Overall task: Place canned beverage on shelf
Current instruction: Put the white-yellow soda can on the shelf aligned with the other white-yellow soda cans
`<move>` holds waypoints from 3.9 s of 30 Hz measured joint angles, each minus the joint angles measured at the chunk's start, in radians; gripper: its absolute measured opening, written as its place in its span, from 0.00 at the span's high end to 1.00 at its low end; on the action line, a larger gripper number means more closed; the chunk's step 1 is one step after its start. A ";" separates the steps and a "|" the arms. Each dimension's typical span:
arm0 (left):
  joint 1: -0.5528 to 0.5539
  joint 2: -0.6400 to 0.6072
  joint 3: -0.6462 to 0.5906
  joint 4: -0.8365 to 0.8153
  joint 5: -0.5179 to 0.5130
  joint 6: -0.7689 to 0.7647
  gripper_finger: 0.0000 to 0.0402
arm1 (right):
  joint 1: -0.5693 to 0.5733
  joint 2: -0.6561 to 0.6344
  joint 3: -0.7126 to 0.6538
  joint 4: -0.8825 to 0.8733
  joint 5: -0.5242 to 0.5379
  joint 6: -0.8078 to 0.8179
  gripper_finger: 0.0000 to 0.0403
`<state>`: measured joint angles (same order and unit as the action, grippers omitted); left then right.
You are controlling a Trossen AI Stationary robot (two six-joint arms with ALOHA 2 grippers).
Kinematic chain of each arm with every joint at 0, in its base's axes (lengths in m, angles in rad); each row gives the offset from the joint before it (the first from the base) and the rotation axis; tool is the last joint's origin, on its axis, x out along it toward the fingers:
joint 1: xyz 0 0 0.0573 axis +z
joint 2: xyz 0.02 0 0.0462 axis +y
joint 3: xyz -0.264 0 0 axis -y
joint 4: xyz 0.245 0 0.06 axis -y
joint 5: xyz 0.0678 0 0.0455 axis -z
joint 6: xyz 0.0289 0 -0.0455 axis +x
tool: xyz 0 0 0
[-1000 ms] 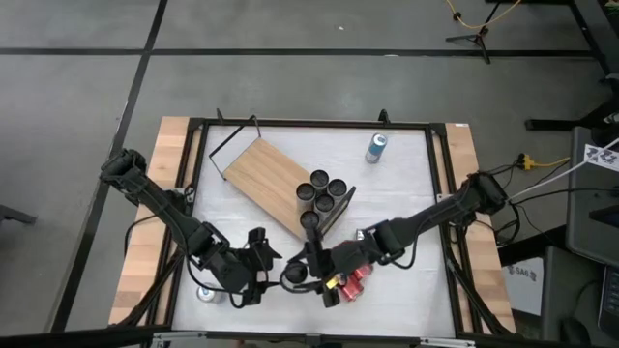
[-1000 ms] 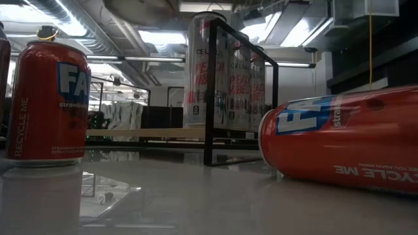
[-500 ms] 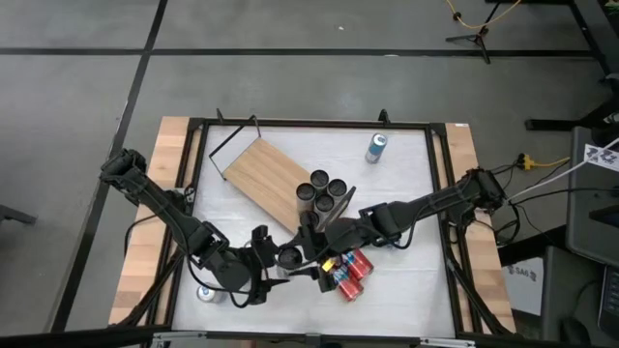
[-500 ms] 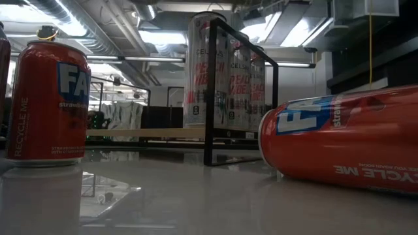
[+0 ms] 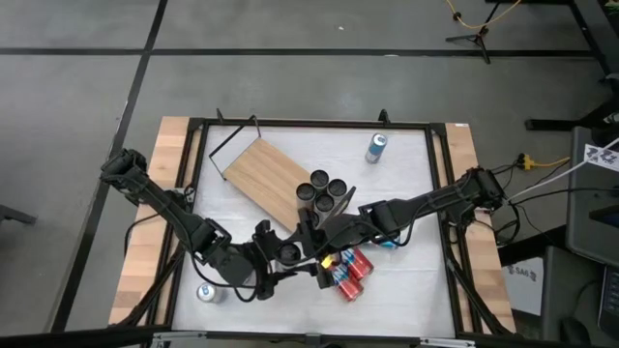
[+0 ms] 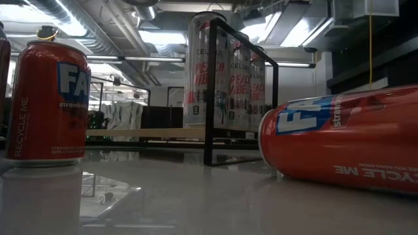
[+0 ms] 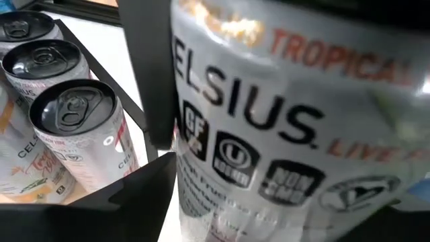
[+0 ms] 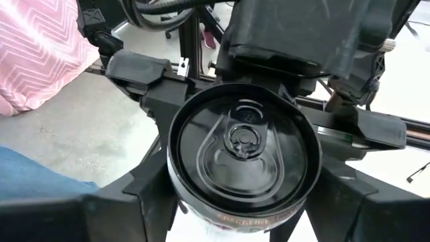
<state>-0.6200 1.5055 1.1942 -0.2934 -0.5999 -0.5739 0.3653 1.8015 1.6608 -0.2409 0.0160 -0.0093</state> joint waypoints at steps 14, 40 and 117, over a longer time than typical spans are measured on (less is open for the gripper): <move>0.003 0.000 0.000 -0.001 0.001 0.011 0.39 | 0.000 0.000 0.000 -0.003 0.001 0.000 0.37; 0.006 -0.002 0.000 -0.006 -0.023 0.004 0.39 | 0.001 -0.021 0.000 -0.050 -0.002 0.005 0.06; 0.332 -0.084 -0.689 0.795 -0.069 0.188 0.35 | -0.008 -0.818 -0.642 -0.172 0.516 0.064 0.02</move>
<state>-0.2882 1.4220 0.5049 0.5019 -0.6693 -0.3859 0.3576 0.9840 1.0183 -0.4125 0.5316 0.0544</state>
